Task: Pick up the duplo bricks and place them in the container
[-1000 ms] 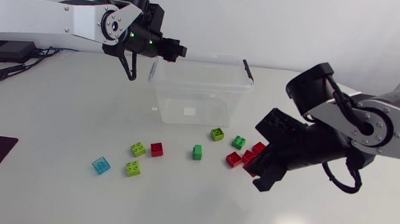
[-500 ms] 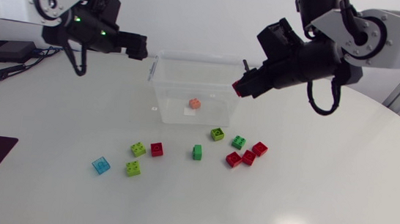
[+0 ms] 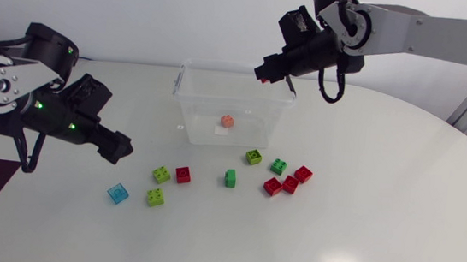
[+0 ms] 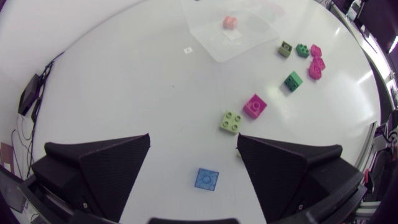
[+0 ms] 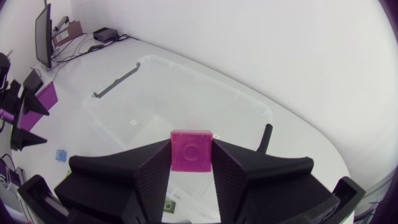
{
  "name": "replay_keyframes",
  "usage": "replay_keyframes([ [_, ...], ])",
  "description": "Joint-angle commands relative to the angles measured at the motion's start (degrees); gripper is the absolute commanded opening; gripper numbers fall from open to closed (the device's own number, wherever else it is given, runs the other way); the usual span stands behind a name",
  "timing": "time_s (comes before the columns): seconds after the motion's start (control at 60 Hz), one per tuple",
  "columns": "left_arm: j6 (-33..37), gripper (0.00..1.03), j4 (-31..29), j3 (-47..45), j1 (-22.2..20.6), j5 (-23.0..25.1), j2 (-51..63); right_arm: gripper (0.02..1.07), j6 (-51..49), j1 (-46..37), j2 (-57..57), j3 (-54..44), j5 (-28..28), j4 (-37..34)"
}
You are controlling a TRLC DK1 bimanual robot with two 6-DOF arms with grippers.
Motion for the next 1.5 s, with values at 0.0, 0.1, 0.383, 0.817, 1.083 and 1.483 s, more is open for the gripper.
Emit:
replay_keyframes([
  [0.0, 3.56, 0.98, -0.39, -3.58, 0.19, 0.63, -1.27, 0.45, 1.16, -0.58, 4.49, 4.28, 0.77, 0.73],
  [0.1, 7.16, 0.98, -0.30, -6.66, -0.16, 0.63, -0.75, 0.93, 1.34, -0.84, 9.14, 10.35, 1.39, -1.99],
  [0.383, 16.21, 0.96, -0.13, -6.31, 0.72, 0.63, 6.72, 1.02, 2.13, -1.19, -2.46, 2.79, 1.39, -2.87],
  [0.817, 19.38, 0.61, -0.30, 0.11, 2.65, 0.63, 21.58, 1.02, -0.86, -5.85, -22.58, -26.83, -2.48, -2.35],
  [1.083, 19.90, 0.16, -1.36, 0.55, 3.53, 0.89, 20.43, 1.02, -6.13, -10.42, -22.32, -35.27, -2.92, -2.26],
  [1.483, 15.60, 0.16, -5.84, 9.16, 1.95, 9.86, 8.92, 1.02, -16.42, -16.93, -8.87, -37.38, -3.01, 3.10],
])
